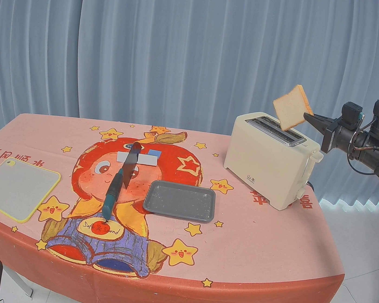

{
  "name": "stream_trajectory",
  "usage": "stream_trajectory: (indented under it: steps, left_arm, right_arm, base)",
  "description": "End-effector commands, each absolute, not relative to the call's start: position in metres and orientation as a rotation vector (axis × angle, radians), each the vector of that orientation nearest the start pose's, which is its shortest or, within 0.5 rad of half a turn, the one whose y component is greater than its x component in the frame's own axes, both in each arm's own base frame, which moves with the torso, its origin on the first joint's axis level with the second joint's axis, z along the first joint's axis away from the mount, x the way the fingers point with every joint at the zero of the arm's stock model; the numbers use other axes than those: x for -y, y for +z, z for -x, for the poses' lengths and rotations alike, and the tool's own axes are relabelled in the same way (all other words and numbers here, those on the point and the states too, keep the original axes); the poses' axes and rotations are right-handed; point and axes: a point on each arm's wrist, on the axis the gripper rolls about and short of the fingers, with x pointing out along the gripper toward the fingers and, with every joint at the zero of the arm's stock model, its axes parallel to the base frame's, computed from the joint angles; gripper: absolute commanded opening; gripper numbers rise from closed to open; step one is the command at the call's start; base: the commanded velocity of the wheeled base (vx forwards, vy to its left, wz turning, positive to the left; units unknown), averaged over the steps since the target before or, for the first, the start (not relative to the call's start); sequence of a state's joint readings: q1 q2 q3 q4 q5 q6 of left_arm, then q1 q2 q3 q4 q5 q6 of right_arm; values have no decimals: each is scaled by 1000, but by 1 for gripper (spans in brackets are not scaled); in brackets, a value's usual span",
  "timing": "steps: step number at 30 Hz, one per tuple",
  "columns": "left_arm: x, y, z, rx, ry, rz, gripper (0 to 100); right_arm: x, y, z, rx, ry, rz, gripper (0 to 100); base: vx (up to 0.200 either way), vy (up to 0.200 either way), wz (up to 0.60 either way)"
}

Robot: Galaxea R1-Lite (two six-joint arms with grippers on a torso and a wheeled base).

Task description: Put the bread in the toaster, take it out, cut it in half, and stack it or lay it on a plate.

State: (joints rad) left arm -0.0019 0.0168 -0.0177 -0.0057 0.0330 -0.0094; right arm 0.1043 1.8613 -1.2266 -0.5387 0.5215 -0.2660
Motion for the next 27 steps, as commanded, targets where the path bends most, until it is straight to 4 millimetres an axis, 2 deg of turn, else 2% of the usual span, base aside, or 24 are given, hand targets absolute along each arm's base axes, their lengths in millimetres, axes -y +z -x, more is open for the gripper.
stream_trajectory:
  steps: [1,5,27]
  left_arm:
    - [-1,77,21,-12,32,11,100]
    - [-1,77,21,-12,32,11,100]
    - [-1,77,21,-12,32,9,100]
  right_arm:
    - [-48,227,-375,-29,629,239,0]
    - [-47,219,-380,-43,629,256,0]
    - [-42,209,-380,-71,621,268,0]
  base:
    - [0,0,0]
    - [0,0,0]
    - [0,0,0]
